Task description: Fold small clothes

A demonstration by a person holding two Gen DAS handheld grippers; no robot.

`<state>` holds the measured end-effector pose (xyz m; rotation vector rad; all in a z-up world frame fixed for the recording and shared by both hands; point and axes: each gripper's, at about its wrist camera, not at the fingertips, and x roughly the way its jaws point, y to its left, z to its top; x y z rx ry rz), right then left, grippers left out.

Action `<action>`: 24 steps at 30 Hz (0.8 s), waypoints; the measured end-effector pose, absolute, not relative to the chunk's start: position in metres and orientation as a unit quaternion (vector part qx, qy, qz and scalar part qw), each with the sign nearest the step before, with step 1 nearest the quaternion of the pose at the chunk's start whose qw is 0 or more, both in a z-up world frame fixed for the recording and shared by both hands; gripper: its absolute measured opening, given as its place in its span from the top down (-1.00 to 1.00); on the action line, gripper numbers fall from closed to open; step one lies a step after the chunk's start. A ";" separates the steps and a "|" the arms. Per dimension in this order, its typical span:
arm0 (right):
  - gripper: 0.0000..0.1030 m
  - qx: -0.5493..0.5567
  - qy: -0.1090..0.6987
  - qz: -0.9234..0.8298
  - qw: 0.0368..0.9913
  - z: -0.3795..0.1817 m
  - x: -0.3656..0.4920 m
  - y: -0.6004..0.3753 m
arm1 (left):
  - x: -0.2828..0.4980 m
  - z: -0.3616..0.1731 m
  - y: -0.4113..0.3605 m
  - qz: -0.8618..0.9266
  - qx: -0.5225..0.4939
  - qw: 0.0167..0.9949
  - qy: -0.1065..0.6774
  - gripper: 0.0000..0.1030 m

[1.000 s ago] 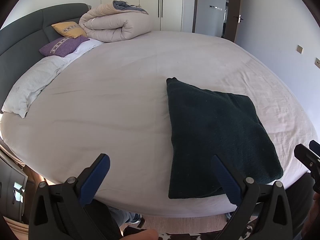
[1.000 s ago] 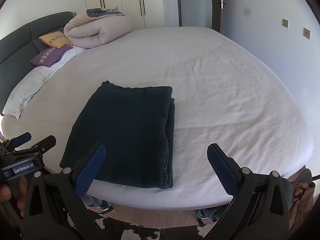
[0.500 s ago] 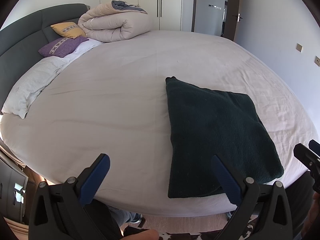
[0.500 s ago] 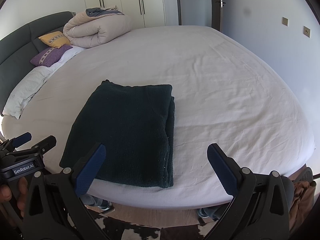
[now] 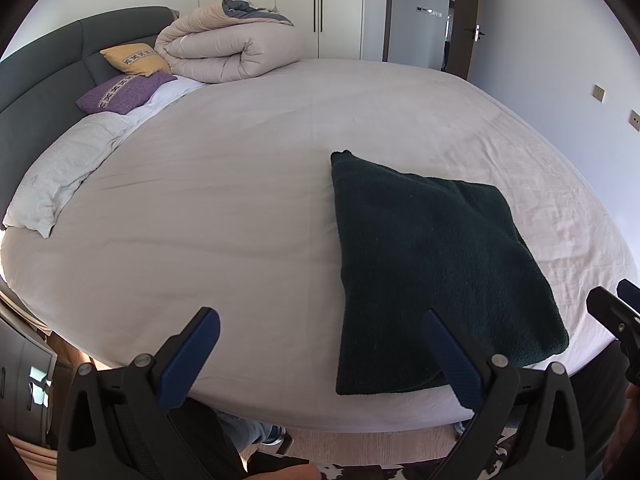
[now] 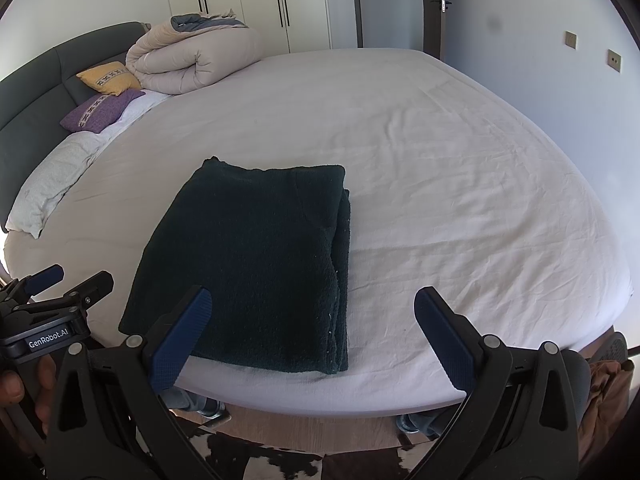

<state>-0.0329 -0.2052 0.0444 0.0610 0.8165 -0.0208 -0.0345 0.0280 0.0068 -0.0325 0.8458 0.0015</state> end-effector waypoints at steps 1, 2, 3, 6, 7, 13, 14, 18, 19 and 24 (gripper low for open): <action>-1.00 0.030 0.397 -0.010 0.917 0.044 -0.033 -0.205 | -0.034 0.007 0.028 0.000 -0.015 0.912 0.410 -1.00; -1.00 0.030 0.397 -0.010 0.917 0.044 -0.033 -0.205 | -0.034 0.007 0.028 0.000 -0.015 0.912 0.410 -1.00; -1.00 0.030 0.397 -0.010 0.917 0.044 -0.033 -0.205 | -0.034 0.007 0.028 0.000 -0.015 0.912 0.411 -1.00; -1.00 0.031 0.398 -0.010 0.917 0.043 -0.033 -0.205 | -0.034 0.007 0.028 0.000 -0.015 0.912 0.411 -1.00; -1.00 0.031 0.398 -0.010 0.917 0.043 -0.033 -0.205 | -0.034 0.007 0.028 0.000 -0.015 0.912 0.411 -1.00; -1.00 0.031 0.399 -0.010 0.916 0.042 -0.033 -0.205 | -0.034 0.006 0.028 0.000 -0.014 0.912 0.411 -1.00; -1.00 0.031 0.399 -0.009 0.916 0.041 -0.033 -0.204 | -0.034 0.006 0.028 0.000 -0.015 0.912 0.411 -1.00; -1.00 0.031 0.400 -0.010 0.916 0.039 -0.034 -0.203 | -0.034 0.006 0.028 0.000 -0.015 0.912 0.411 -1.00; -1.00 0.032 0.400 -0.010 0.916 0.039 -0.034 -0.203 | -0.034 0.006 0.028 0.000 -0.015 0.912 0.411 -1.00; -1.00 0.034 0.402 -0.008 0.915 0.036 -0.033 -0.201 | -0.034 0.005 0.028 -0.001 -0.014 0.911 0.411 -1.00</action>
